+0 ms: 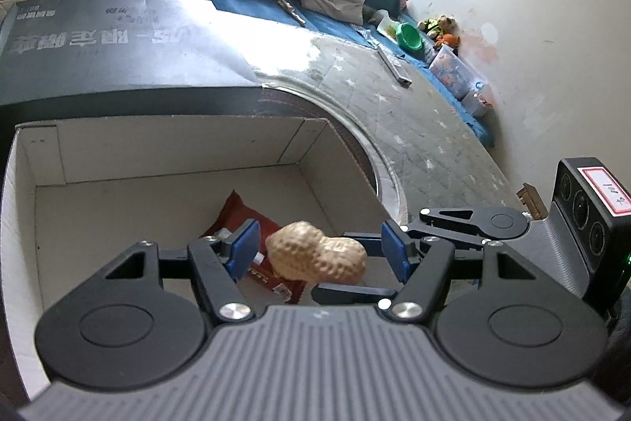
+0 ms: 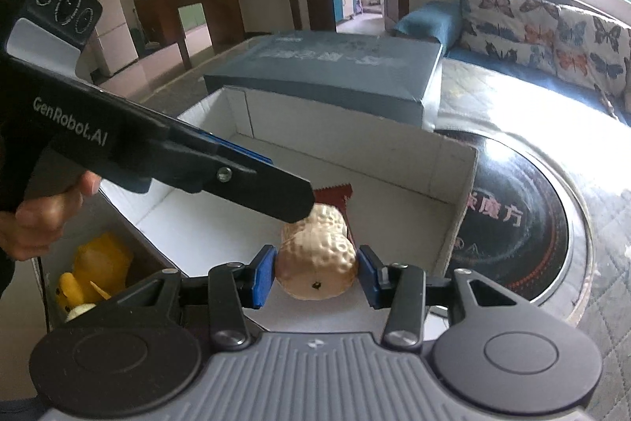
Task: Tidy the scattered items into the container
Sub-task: 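Carry the peanut toy into the box and release it beside the snack bar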
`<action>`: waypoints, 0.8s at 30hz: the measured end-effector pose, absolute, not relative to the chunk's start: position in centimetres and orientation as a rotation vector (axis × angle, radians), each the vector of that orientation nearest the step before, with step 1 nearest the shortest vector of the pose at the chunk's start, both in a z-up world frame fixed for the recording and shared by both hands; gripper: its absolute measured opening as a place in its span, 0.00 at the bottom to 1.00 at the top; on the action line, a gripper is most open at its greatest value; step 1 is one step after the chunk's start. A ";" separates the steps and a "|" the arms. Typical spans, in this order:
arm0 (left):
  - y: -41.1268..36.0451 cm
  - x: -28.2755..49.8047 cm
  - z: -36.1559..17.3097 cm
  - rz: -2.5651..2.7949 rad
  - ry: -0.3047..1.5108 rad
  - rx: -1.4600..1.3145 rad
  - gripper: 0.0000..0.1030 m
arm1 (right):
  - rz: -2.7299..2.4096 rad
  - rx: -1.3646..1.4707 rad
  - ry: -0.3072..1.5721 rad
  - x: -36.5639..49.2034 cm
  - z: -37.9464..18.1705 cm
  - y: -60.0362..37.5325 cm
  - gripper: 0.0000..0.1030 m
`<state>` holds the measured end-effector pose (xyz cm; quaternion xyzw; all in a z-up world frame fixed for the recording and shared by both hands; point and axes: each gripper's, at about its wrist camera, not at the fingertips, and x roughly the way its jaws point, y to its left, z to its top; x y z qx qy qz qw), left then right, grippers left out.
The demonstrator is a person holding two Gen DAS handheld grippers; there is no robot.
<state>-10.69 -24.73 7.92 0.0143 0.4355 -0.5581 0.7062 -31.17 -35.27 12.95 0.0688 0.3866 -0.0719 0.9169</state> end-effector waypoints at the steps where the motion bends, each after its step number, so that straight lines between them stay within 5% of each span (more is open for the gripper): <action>1: -24.8 -10.7 7.8 -1.238 0.970 0.033 0.65 | -0.145 0.146 0.806 -31.1 12.8 -35.4 0.44; 24: -25.5 -11.3 6.6 -1.192 0.975 0.112 0.65 | -0.158 0.118 0.839 -30.9 12.6 -35.1 0.47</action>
